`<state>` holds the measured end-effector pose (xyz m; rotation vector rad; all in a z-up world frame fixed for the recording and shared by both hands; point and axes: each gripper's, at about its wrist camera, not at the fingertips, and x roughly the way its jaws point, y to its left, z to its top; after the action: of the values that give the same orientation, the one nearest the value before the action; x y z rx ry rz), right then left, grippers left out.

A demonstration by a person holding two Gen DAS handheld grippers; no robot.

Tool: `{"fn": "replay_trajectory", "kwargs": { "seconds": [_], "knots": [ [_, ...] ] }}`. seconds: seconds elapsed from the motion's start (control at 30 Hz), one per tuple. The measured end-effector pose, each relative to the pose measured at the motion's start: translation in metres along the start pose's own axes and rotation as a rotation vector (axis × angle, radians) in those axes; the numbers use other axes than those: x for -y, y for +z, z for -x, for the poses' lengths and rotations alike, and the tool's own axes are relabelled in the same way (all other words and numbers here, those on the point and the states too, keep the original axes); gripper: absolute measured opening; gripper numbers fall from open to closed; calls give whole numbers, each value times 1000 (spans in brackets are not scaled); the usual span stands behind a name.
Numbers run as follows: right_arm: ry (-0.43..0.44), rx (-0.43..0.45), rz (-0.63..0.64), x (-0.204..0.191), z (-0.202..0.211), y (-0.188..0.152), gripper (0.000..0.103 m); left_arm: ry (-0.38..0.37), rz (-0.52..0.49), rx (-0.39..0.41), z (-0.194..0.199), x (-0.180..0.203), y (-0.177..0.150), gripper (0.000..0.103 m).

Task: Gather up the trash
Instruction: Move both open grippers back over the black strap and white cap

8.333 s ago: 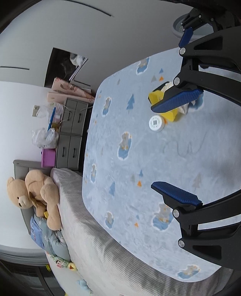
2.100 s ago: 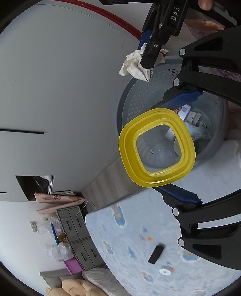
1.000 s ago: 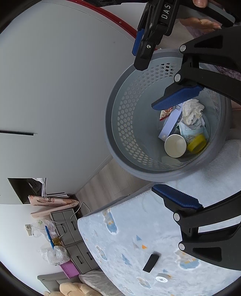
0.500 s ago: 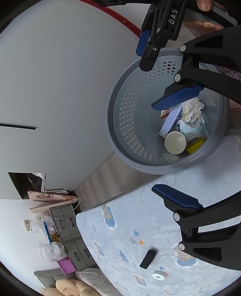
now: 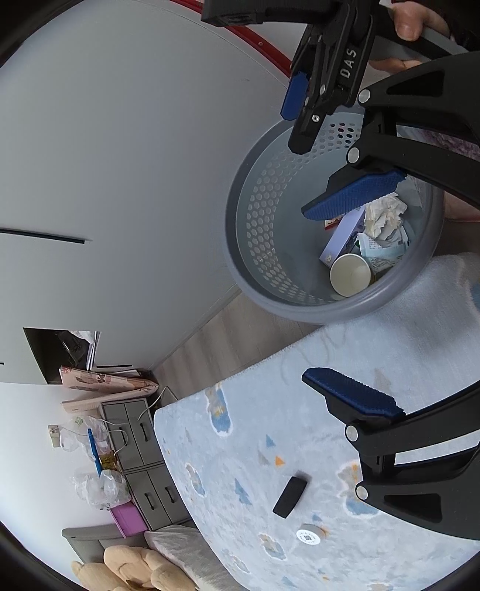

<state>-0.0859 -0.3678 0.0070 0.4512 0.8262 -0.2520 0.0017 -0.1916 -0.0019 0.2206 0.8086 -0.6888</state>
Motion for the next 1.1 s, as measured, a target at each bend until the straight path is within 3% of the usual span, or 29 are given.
{"fn": "replay_trajectory", "kwargs": {
  "seconds": [0.33, 0.6, 1.1],
  "knots": [
    [43, -4, 39, -34, -11, 0, 80, 52, 67, 2, 20, -43, -8, 78],
    [108, -10, 113, -79, -21, 0, 82, 182, 157, 19, 40, -106, -19, 78],
    [302, 2, 369, -206, -55, 15, 82, 391, 377, 45, 72, -218, -35, 78]
  ]
}}
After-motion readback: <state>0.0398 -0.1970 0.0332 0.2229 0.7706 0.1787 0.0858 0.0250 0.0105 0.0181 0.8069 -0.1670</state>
